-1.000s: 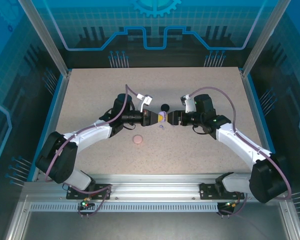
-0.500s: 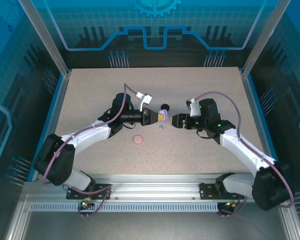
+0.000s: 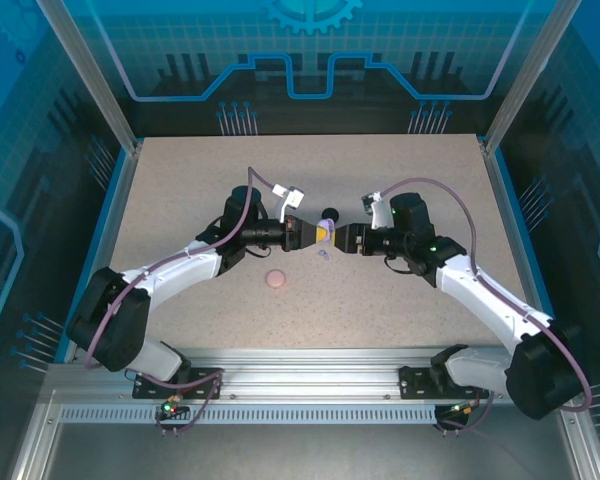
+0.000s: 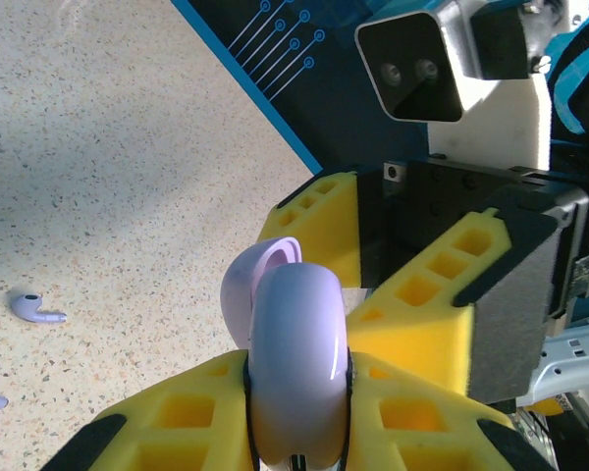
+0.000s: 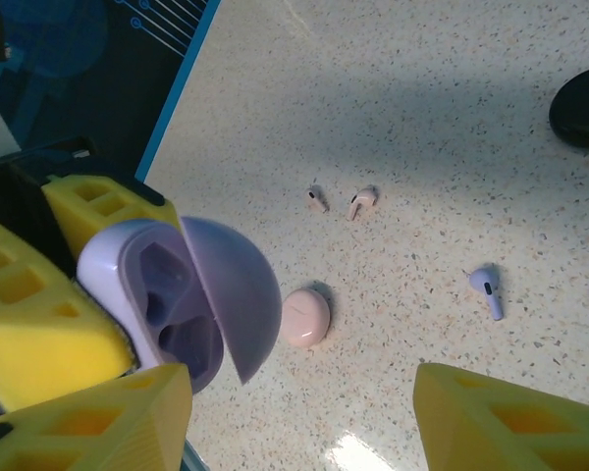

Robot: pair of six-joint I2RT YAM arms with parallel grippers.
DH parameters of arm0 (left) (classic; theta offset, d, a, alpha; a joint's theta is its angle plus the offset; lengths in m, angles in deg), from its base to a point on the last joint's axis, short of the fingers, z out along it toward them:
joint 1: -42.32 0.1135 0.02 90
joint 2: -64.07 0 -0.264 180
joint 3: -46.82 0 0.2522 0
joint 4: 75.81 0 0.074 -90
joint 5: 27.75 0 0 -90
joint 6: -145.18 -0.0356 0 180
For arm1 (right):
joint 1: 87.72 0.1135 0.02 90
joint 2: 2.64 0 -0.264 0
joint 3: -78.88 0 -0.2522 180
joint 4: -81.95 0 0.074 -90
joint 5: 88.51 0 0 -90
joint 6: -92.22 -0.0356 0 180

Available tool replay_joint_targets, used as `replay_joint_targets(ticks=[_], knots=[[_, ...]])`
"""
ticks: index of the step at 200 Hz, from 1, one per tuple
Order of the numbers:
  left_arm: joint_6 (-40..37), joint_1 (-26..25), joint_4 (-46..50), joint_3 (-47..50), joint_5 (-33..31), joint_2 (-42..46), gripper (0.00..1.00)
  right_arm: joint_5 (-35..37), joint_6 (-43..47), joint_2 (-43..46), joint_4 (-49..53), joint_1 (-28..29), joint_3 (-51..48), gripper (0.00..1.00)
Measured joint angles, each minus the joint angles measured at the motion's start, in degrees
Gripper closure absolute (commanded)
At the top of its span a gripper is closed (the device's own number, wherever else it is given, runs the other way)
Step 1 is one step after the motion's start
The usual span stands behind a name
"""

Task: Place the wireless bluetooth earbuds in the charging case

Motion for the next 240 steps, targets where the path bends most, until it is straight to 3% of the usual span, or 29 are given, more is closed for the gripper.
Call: replay_joint_targets(ticks=[49, 167, 240], knots=[[0.02, 0.0, 0.0, 0.0, -0.02, 0.0, 1.0, 1.2, -0.74, -3.3, -0.87, 0.07, 0.66, 0.57], [0.04, 0.11, -0.2, 0.0, -0.42, 0.0, 1.0, -1.44, -1.22, -5.22, -5.11, 0.09, 0.74, 0.58], [0.46, 0.11, -1.79, 0.0, 0.02, 0.02, 1.0, -4.28, -1.81, -5.22, -7.45, -0.44, 0.74, 0.75]])
